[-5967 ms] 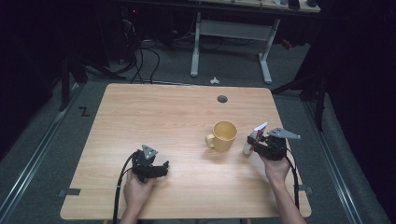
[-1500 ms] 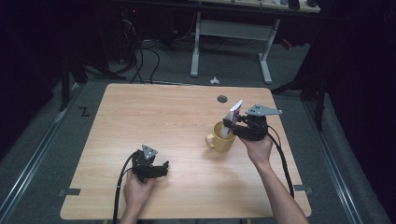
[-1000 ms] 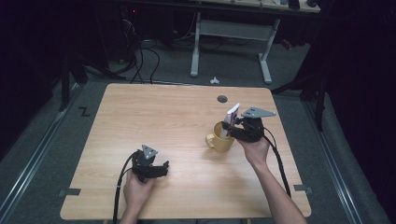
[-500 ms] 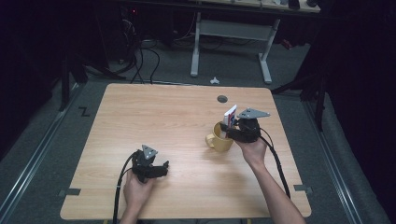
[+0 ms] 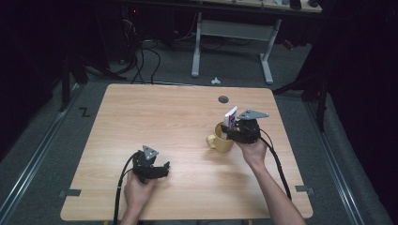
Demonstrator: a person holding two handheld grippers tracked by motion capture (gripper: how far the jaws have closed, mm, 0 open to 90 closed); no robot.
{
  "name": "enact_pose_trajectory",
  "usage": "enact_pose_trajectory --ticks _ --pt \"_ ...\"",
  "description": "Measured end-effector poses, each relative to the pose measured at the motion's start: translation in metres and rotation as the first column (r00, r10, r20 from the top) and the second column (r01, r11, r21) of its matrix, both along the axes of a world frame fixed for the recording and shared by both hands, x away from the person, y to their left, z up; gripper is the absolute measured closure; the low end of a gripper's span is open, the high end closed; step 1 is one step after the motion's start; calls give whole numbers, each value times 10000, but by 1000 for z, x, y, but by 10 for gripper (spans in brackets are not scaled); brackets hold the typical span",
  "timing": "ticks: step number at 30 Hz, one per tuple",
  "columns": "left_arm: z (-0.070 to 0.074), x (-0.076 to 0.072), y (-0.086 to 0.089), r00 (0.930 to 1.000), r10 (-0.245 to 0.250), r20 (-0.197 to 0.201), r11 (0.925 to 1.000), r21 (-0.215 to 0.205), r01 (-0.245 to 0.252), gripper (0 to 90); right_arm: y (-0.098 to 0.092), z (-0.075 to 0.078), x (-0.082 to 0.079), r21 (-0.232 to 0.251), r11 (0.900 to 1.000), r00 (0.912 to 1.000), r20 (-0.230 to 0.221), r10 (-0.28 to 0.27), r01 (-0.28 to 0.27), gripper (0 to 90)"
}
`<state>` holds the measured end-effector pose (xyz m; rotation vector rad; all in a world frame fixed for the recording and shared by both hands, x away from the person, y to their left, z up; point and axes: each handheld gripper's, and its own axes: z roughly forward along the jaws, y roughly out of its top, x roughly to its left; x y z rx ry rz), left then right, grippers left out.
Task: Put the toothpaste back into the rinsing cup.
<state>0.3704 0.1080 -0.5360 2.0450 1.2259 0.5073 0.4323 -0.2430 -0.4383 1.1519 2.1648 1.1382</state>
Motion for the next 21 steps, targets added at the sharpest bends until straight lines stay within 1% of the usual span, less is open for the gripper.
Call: enact_pose_trajectory --ticks 4,6,12,14,19,21 --pt "0 0 0 10000 1 -1 10000 -2 -1 152 -2 -6 1 -18 9999 9997 -163 -156 156 533" --pt "0 0 0 10000 2 0 10000 3 -2 152 -3 -8 2 -72 9998 9996 -199 -182 181 531" --pt "0 0 0 10000 -2 -1 10000 1 2 152 -3 -15 4 -21 9997 9989 -409 -243 242 527" --pt "0 0 0 10000 -1 0 10000 -1 1 152 -2 -16 6 -105 9996 9989 -407 -251 247 528" --pt "0 0 0 10000 8 4 10000 -4 -8 152 -1 -17 6 -27 9998 9990 -381 -217 216 525" --pt "0 0 0 10000 10 5 10000 -3 -10 152 0 -18 6 -110 9997 9991 -377 -209 205 524"
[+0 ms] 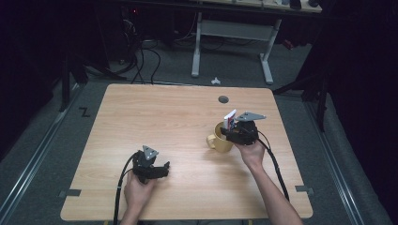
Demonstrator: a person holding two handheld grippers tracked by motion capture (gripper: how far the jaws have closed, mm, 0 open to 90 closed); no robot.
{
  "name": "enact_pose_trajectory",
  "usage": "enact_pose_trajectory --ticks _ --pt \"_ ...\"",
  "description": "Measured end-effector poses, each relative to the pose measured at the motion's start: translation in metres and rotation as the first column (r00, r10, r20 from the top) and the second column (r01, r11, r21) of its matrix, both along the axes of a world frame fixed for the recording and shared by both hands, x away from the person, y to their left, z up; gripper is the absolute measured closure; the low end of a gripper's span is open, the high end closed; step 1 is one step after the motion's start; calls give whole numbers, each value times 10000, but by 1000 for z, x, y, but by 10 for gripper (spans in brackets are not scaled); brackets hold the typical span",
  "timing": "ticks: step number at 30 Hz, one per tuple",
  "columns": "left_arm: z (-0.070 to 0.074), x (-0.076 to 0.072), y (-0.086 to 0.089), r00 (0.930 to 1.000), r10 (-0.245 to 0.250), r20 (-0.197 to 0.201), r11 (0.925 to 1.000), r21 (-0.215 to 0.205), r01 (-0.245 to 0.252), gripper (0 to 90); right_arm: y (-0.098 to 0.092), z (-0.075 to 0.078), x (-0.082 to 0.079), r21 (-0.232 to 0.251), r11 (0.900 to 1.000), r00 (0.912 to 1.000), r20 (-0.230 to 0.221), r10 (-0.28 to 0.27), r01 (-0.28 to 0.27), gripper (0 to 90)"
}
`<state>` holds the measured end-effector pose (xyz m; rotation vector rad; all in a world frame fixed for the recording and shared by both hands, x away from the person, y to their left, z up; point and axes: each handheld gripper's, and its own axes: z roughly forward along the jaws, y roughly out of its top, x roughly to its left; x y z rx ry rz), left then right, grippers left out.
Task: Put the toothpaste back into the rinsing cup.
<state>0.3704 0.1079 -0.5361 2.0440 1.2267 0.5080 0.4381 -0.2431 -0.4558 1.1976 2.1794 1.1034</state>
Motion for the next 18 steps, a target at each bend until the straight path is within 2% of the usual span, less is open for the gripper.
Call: enact_pose_trajectory --ticks 12,18 --pt "0 0 0 10000 -3 0 10000 -1 3 152 5 -6 1 -206 9996 9995 -270 173 -178 507" --pt "0 0 0 10000 -2 0 10000 -1 2 152 6 -6 1 -264 9996 9996 -251 117 -123 495"
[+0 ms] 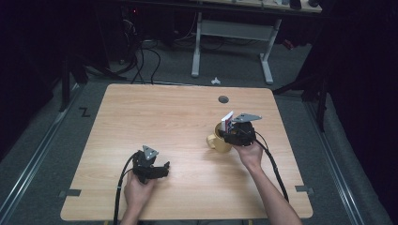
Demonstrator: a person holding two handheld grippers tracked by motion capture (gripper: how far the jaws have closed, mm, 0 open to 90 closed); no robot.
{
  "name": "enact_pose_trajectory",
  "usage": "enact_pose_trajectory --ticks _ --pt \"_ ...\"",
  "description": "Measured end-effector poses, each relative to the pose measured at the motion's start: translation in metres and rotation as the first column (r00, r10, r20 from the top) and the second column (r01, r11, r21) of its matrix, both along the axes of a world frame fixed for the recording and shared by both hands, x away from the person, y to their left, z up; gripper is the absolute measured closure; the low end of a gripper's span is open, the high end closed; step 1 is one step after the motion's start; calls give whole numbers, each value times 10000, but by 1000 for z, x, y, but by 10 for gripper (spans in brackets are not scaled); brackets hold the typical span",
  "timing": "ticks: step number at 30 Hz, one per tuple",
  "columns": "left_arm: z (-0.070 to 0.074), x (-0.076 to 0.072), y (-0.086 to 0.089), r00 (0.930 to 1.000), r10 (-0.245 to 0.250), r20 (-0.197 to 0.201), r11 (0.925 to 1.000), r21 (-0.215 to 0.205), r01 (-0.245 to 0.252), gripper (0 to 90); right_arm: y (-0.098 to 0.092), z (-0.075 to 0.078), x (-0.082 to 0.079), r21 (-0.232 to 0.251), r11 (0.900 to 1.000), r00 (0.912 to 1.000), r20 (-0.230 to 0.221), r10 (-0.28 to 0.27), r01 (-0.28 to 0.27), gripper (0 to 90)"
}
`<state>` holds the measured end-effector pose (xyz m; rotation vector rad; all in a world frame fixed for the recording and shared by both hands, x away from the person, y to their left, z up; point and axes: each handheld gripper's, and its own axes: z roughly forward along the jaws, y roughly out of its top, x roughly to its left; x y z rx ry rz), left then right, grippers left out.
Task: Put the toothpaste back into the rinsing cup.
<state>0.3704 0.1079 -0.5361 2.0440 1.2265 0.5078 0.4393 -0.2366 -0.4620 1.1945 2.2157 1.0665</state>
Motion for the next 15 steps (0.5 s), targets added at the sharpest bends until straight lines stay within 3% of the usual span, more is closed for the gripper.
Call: enact_pose_trajectory --ticks 15 --pt "0 0 0 10000 2 1 10000 -7 -2 152 1 0 -1 -281 9996 9999 104 106 -103 438"
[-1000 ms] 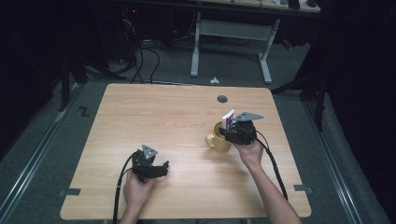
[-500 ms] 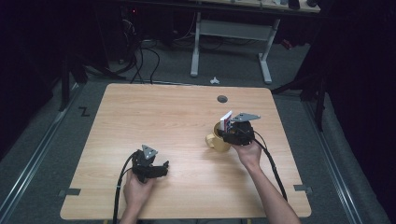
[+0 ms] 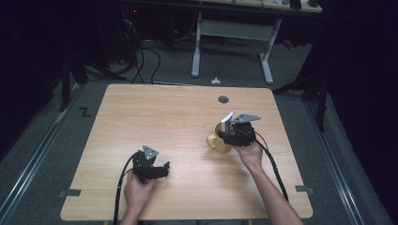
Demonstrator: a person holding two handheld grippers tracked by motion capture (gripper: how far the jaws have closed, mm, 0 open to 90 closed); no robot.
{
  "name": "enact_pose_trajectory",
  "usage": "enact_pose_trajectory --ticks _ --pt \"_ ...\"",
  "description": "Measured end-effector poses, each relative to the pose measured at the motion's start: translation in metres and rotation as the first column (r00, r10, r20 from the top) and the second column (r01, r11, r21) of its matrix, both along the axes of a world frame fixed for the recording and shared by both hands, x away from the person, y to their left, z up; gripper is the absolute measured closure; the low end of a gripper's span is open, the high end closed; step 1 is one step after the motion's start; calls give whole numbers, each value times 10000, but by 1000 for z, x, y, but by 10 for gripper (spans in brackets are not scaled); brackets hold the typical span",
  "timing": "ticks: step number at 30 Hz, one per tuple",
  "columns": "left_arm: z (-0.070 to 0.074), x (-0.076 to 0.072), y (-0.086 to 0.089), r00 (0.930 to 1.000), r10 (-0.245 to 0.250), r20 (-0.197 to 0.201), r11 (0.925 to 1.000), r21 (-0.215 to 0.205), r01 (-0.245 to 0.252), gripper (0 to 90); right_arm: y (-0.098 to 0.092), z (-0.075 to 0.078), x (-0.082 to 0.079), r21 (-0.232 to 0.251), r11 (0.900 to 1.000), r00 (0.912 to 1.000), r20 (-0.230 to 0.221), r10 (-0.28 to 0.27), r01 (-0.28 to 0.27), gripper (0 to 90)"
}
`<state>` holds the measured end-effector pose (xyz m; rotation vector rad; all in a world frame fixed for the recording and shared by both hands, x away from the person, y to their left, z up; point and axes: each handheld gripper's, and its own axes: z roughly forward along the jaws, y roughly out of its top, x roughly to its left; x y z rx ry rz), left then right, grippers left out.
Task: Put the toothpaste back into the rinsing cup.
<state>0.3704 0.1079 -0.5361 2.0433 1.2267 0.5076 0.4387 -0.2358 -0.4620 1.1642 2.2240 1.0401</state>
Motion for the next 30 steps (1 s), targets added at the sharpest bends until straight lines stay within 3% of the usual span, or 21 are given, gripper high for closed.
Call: enact_pose_trajectory --ticks 30 --pt "0 0 0 10000 -1 -1 10000 6 1 152 -7 14 -8 629 9980 9993 355 -79 57 328"
